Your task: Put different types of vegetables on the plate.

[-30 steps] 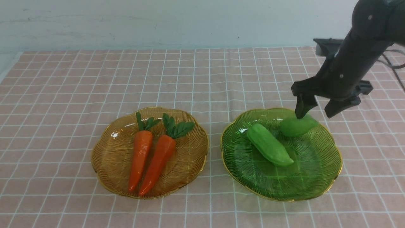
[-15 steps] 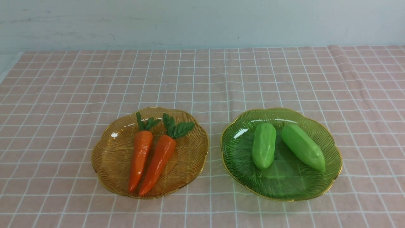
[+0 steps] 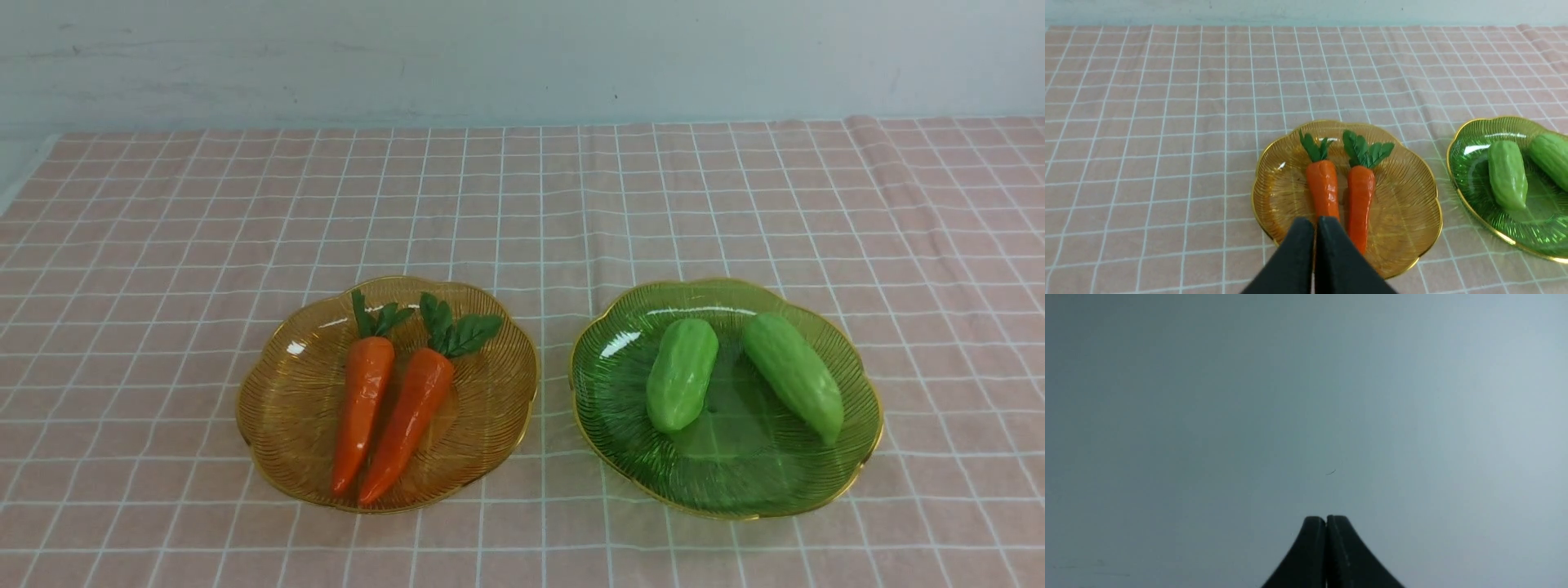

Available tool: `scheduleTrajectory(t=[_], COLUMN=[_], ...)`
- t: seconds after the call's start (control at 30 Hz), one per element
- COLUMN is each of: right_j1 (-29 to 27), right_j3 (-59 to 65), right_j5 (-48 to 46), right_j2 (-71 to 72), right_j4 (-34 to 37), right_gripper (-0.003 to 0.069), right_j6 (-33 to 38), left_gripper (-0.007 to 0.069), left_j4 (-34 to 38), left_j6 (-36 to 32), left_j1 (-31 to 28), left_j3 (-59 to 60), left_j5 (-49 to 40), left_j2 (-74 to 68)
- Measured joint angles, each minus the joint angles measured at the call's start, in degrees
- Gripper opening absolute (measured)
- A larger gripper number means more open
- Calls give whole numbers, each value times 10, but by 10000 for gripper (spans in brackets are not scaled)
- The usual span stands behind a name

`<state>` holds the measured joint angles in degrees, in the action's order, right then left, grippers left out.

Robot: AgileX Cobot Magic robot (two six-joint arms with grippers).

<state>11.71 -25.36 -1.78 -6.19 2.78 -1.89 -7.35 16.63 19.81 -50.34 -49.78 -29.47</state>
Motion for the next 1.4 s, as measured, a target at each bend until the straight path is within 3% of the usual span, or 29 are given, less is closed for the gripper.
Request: scheduleTrajectory(t=[0.3,0.57,1.2,1.4], right_j1=[0,0,0,0], right_j3=[35,36,36,36], right_j5=[34,34,34,34], right_j2=[68,68,68,68], right_j4=[0,0,0,0], right_gripper=[-16,-16,-16,-16], right_j6=[12,12,12,12], left_gripper=[-3,-3,-3,-3], left_j4=[0,-26,-35,-13], left_j6=[0,0,-12,-52], left_j1=[0,0,-1,-43], left_j3=[71,179,190,238], left_j5=[31,111,134,185], left_j2=[20,158,190,218])
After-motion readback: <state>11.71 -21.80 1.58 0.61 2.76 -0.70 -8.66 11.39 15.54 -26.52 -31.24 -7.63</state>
